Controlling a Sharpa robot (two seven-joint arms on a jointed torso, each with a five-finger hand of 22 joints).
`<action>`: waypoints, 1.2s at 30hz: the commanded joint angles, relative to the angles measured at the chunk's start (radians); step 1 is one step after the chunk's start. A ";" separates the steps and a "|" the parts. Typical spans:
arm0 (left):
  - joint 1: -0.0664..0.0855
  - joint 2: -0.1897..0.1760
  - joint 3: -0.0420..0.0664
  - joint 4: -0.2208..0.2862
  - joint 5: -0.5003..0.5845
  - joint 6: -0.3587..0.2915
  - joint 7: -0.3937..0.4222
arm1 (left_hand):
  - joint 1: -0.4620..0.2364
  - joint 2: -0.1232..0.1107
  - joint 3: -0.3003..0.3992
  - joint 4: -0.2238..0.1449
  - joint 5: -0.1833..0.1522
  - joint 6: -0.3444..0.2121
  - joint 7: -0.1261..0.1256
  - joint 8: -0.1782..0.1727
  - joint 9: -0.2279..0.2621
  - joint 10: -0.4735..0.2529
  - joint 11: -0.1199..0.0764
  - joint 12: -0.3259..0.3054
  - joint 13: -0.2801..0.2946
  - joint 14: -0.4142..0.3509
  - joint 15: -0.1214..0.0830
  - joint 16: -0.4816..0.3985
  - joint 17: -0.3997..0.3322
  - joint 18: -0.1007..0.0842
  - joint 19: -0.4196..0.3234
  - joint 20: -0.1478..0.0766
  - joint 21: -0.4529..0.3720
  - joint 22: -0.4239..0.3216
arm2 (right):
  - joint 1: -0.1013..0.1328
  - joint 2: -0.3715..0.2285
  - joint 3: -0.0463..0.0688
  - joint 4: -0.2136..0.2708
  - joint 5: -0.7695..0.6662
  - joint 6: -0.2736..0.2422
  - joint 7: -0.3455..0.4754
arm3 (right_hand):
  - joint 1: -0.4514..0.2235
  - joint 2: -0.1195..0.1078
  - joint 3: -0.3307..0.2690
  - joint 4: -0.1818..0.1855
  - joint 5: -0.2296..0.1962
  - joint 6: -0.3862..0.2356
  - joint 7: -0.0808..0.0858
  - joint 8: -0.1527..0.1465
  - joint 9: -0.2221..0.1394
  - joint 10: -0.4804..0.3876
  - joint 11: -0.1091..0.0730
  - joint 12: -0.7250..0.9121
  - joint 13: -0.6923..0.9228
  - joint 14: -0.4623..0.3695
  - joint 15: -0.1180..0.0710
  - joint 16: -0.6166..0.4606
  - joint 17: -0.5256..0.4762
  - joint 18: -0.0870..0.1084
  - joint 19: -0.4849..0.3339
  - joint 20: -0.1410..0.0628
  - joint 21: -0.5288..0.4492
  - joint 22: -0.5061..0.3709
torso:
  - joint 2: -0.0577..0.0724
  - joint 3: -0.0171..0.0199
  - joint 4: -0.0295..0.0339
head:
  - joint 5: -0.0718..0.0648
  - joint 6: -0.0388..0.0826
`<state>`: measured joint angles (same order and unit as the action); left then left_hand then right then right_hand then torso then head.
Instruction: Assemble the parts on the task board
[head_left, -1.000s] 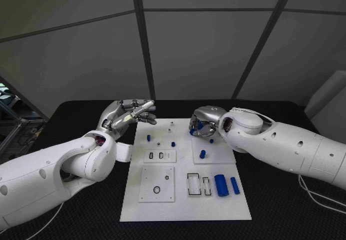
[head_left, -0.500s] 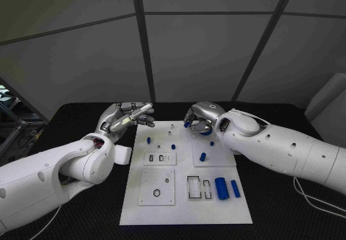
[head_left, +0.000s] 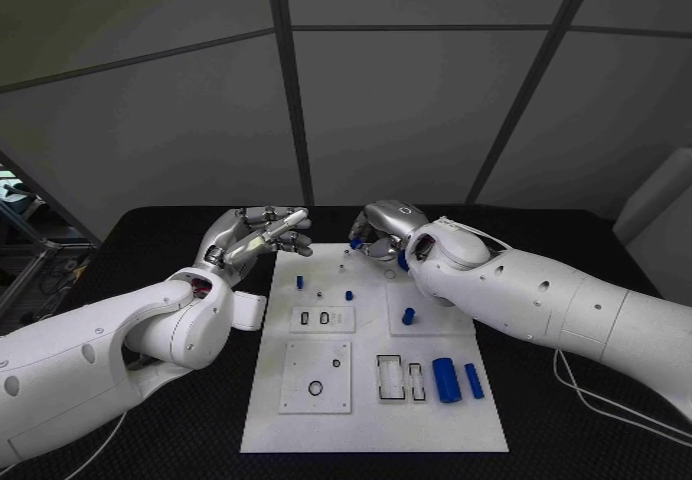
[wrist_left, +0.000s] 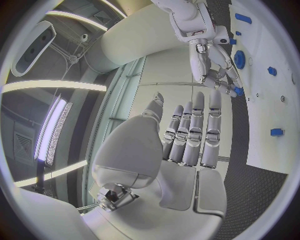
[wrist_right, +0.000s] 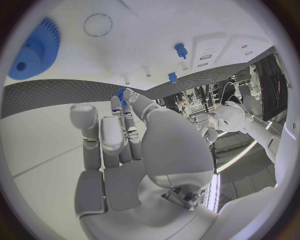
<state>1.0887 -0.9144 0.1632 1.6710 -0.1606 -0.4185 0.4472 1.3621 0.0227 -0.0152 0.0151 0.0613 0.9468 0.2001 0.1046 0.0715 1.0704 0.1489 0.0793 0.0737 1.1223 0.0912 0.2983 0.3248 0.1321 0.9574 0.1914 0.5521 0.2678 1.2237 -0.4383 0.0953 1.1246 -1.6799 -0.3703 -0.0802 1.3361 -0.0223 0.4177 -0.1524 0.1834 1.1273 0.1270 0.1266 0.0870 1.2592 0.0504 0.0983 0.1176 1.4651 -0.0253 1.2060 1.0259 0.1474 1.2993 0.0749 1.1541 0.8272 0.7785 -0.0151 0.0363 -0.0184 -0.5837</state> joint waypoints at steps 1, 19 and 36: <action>0.003 0.001 0.001 0.000 -0.006 0.013 0.003 | -0.004 0.011 -0.005 0.000 -0.001 -0.003 0.005 -0.005 -0.001 -0.008 0.003 -0.004 -0.001 -0.009 0.003 0.002 0.002 0.045 -0.009 0.002 0.005 0.002 | 0.003 0.011 0.001 -0.013 0.005 -0.005 0.004 | -0.008 0.000 0.007 0.007 0.006 0.003 0.003 -0.003 0.025 -0.001 0.007 -0.007 0.001 0.033 -0.002 0.007 0.001 -0.020 0.001 -0.001 0.005 0.001 | 0.002 -0.0014 0.0031 | -0.001 0.000; 0.010 -0.003 0.001 0.005 -0.006 0.011 0.003 | -0.004 0.011 -0.006 0.000 -0.001 -0.003 0.005 -0.006 -0.001 -0.008 0.004 -0.005 -0.001 -0.011 0.003 0.001 0.003 0.045 -0.011 0.002 0.006 0.002 | 0.005 0.048 0.000 -0.056 0.003 0.074 -0.003 | -0.018 -0.007 0.005 0.016 -0.003 0.000 0.003 -0.007 0.028 -0.004 0.008 -0.012 0.005 0.033 -0.001 0.014 0.007 -0.020 -0.002 0.002 0.010 0.006 | 0.003 0.0001 0.0006 | 0.005 -0.009; 0.013 -0.003 0.001 0.006 -0.006 0.011 0.003 | -0.004 0.011 -0.006 0.000 -0.001 -0.003 0.005 -0.006 -0.001 -0.008 0.004 -0.005 -0.001 -0.011 0.003 0.001 0.003 0.045 -0.011 0.002 0.006 0.002 | 0.005 0.072 0.000 -0.081 0.002 0.090 -0.013 | -0.027 -0.013 0.005 0.027 -0.008 -0.020 0.008 -0.021 0.027 -0.026 0.015 -0.027 0.004 0.031 0.004 0.017 0.006 -0.019 -0.009 0.005 0.012 0.005 | 0.005 -0.0005 0.0007 | 0.007 -0.010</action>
<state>1.0990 -0.9172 0.1635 1.6740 -0.1609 -0.4179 0.4464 1.3582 0.0266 -0.0152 0.0152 0.0613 0.9469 0.2001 0.1046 0.0715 1.0668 0.1525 0.0794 0.0738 1.1188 0.0947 0.2983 0.3269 0.1326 0.9539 0.1950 0.5521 0.2693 1.2268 -0.3683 0.0950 1.0461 -1.6763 -0.2912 -0.0844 1.3170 -0.0353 0.4229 -0.1301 0.1796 1.1129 0.1325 0.1100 0.0954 1.2435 0.0654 0.0752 0.1260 1.4651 -0.0252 1.2177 1.0319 0.1475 1.2952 0.0790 1.1609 0.8319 0.7828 -0.0150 0.0368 -0.0117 -0.5945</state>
